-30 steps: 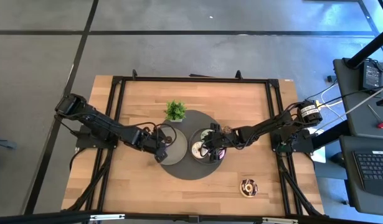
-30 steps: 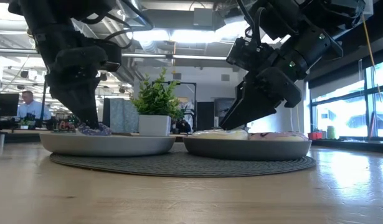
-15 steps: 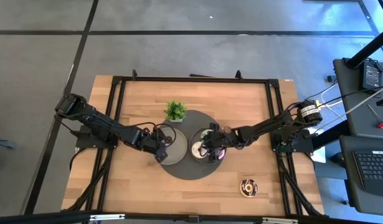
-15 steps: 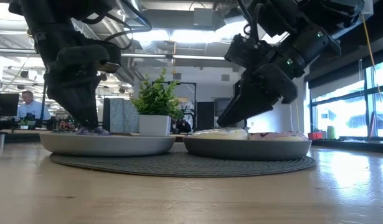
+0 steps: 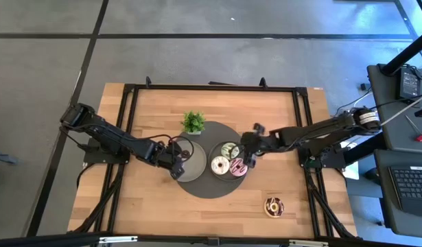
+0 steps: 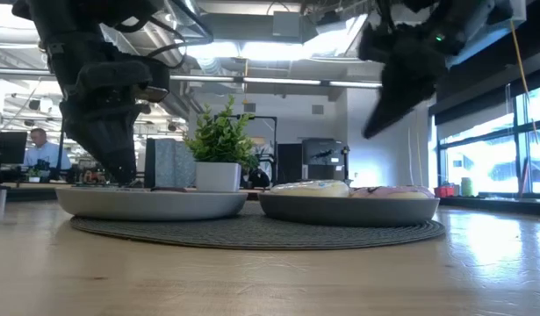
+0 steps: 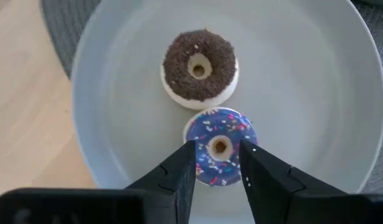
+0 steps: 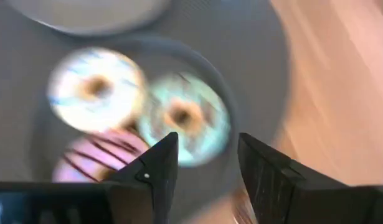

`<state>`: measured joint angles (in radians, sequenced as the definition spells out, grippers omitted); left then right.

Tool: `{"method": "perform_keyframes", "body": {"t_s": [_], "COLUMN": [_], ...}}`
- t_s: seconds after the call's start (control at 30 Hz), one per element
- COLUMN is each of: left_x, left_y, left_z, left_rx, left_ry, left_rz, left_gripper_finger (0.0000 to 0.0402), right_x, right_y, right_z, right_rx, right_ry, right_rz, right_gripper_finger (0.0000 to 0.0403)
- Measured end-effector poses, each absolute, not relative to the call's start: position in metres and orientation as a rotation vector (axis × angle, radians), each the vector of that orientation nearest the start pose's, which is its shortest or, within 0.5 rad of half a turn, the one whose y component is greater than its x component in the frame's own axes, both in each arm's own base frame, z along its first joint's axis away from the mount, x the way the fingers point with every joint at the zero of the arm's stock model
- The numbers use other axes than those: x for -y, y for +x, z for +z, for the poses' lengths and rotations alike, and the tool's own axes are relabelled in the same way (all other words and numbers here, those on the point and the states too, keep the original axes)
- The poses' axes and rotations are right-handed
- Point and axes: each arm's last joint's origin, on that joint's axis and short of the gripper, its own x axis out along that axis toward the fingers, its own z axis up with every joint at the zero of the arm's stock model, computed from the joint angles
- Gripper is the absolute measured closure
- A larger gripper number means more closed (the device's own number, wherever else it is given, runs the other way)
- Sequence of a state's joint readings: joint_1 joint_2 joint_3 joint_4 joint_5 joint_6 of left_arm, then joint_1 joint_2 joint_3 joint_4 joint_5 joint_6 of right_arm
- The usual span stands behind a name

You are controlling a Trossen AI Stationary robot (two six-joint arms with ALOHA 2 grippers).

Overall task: Pick & Place donuts
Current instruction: Put the small brown donut on the gray plate

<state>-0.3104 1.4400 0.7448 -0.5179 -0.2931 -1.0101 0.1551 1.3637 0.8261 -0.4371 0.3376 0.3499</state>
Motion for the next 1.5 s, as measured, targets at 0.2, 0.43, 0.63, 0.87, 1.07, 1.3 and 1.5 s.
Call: {"method": "perform_keyframes", "body": {"t_s": [0.2,0.43,0.63,0.87,1.07,1.3,1.5], "left_x": [0.067,0.07,0.071,0.071,0.071,0.072,0.07], "left_y": [0.238,0.243,0.244,0.244,0.244,0.244,0.24], "left_z": [0.167,0.169,0.169,0.169,0.169,0.17,0.183], "left_rx": [-1.011,-0.988,-0.98,-0.98,-0.981,-0.995,-0.956], "left_ry": [-0.507,-0.525,-0.527,-0.527,-0.527,-0.502,-0.502], "left_rz": [0.529,0.459,0.438,0.438,0.438,0.404,0.364], "left_gripper_finger": [0.0287,0.0287,0.0289,0.0283,0.0287,0.0284,0.0287], "right_x": [-0.006,0.012,0.021,0.027,0.032,0.034,0.027], "right_y": [0.242,0.251,0.255,0.257,0.257,0.255,0.256], "right_z": [0.2,0.177,0.158,0.147,0.143,0.147,0.169], "right_rx": [-1.048,-1.167,-1.256,-1.294,-1.318,-1.308,-1.242], "right_ry": [0.252,0.339,0.376,0.379,0.371,0.292,0.26], "right_rz": [-0.576,-0.588,-0.604,-0.63,-0.637,-0.665,-0.606], "right_gripper_finger": [0.0235,0.0235,0.0235,0.0243,0.0285,0.0354,0.0394]}}
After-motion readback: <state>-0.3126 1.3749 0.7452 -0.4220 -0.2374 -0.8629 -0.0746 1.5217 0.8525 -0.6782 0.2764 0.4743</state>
